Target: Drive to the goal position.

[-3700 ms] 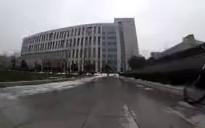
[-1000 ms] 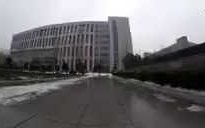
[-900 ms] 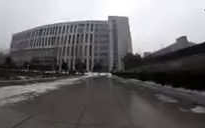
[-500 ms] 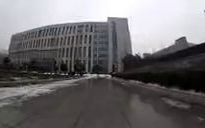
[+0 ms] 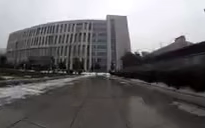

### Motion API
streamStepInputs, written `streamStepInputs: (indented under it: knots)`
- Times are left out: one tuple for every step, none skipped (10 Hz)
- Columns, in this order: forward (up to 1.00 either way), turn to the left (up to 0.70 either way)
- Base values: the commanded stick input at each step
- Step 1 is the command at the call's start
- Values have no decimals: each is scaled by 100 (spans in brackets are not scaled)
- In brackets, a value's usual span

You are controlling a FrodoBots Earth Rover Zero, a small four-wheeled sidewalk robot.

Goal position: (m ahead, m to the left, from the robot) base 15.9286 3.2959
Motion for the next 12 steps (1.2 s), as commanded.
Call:
streamStepInputs:
  knots:
    - [100, 0]
    - [100, 0]
    - [100, 0]
    - [100, 0]
    - [100, 8]
    - [100, 27]
    - [100, 27]
    - [100, 27]
    - [100, 27]
    - [100, 27]
    - [100, 24]
    - [100, 8]
